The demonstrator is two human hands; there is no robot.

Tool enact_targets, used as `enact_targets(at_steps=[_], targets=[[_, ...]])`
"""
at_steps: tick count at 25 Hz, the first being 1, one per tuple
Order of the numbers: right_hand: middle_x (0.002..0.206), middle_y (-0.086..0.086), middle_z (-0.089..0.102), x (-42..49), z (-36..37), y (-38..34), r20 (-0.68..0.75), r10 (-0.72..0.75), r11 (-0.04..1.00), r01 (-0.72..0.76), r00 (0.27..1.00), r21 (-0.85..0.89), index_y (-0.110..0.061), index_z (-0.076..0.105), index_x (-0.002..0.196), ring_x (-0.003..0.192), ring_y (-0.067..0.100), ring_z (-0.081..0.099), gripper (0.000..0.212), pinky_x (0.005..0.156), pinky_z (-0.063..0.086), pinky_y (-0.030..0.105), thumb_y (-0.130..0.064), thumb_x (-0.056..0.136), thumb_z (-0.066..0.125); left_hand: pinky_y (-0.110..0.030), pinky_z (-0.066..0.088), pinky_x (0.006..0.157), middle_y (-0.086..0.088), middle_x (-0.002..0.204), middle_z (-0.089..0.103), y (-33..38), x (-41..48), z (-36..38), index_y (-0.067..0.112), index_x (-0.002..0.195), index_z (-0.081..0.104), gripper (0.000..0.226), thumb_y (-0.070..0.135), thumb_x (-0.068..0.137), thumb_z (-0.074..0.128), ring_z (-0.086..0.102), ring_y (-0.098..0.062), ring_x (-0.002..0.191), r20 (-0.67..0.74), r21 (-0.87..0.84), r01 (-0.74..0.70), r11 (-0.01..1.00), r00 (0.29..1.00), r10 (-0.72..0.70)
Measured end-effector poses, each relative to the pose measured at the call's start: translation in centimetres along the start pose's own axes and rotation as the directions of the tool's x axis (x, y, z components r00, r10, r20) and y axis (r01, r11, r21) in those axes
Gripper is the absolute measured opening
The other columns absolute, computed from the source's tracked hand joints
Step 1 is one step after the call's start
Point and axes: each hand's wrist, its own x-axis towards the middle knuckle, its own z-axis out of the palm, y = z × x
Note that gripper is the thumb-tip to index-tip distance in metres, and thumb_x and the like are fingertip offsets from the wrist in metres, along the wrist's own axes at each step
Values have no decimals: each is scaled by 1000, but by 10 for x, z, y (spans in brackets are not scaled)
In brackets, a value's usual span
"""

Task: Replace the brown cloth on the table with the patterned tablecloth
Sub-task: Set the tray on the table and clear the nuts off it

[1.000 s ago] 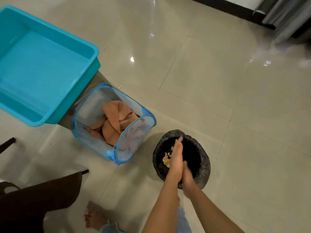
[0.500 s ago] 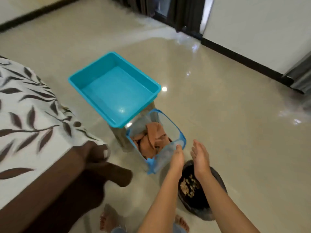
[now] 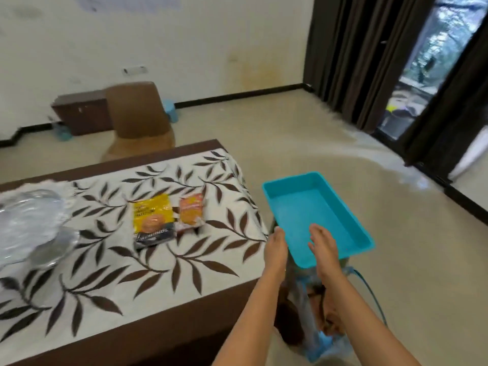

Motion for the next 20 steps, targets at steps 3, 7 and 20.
enact_targets(at_steps=[3, 7, 20], targets=[[93, -2, 61, -5, 89, -15, 163, 13, 997, 0, 987, -80, -22, 60, 90, 94, 17, 57, 5, 90, 46, 37, -26, 93, 59, -46, 42, 103, -10, 129, 55, 48, 13, -93, 15, 129, 52, 53, 50, 97, 30, 52, -29, 120, -168, -36, -45, 998, 985, 38], [95, -3, 61, -13, 184, -8, 303, 106, 980, -48, 947, -191, -21, 58, 104, 87, 14, 58, 32, 81, 50, 34, -43, 82, 66, -42, 41, 103, -8, 132, 52, 73, 33, -209, 16, 130, 50, 45, 44, 99, 34, 50, -26, 116, -309, -68, -12, 998, 951, -10], [127, 3, 51, -32, 382, 76, 664, 184, 598, 454, 724, -661, -19, 41, 134, 121, 24, 50, 45, 94, 47, 33, -29, 93, 56, -37, 52, 91, -16, 135, 47, 36, 103, -400, 3, 139, 35, 55, 22, 93, 57, 53, -30, 117, -572, 63, 211, 975, 809, -138]])
